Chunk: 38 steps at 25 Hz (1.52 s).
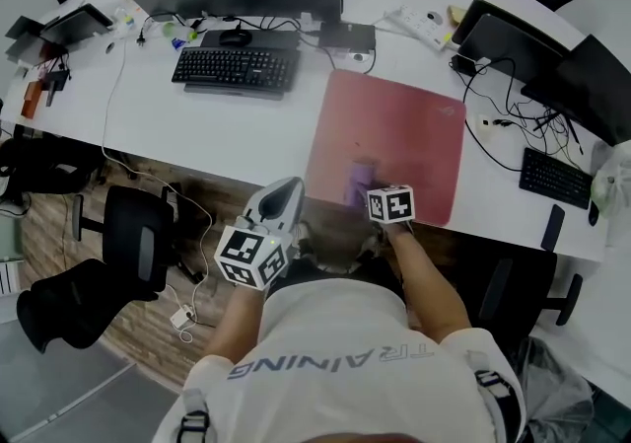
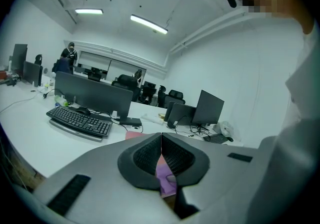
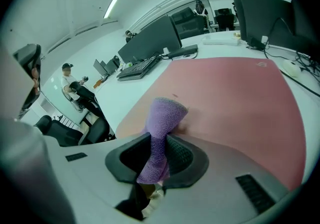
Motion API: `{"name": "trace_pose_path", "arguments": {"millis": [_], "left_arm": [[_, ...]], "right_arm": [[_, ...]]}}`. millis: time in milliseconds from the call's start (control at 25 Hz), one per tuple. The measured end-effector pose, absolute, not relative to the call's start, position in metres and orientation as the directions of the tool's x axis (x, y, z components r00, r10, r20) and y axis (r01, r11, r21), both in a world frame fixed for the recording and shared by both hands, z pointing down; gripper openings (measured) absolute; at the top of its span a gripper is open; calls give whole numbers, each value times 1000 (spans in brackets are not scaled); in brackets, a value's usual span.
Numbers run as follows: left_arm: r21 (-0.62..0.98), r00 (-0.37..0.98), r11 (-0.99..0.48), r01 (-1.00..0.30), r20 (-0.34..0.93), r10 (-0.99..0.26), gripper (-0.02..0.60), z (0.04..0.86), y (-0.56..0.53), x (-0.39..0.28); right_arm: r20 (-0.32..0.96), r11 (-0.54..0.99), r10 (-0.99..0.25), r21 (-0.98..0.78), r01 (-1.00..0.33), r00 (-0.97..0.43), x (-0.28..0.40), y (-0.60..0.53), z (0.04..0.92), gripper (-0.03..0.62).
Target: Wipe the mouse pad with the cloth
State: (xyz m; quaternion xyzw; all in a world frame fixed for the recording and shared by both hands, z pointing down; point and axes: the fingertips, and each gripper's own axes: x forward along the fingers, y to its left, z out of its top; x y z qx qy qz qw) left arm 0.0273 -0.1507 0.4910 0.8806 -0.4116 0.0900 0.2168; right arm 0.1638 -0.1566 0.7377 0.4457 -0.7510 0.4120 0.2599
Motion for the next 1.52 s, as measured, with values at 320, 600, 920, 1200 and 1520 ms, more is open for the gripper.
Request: {"name": "trace_pose_path", "arguments": {"millis": [320,600,920,1200,1520], "left_arm": [[309,676,-602,-736,323,-662,31,485,-136,91],[312,716,-644,-698,282,-639,31,476,-129,145],[307,757,-693,-653,231,-611,32,463,-127,189],[298,780,-722,-624,199,-593,32,455,-127,209],[278,775,-725,-630,167,-610,32,441,-141,199]], "right_arm": [[767,191,-473,-391,-900,-434,242,-129,742,95],[772,140,-497,-379,-915,-396,307,-111,744,97],[784,56,-525,-357,-933,-331,378,-80,744,97],[792,-36,-547,-344,-938,-270,422,-58,746,97],[742,5,-638,-261,-965,-204,428,-76,700,97]]}}
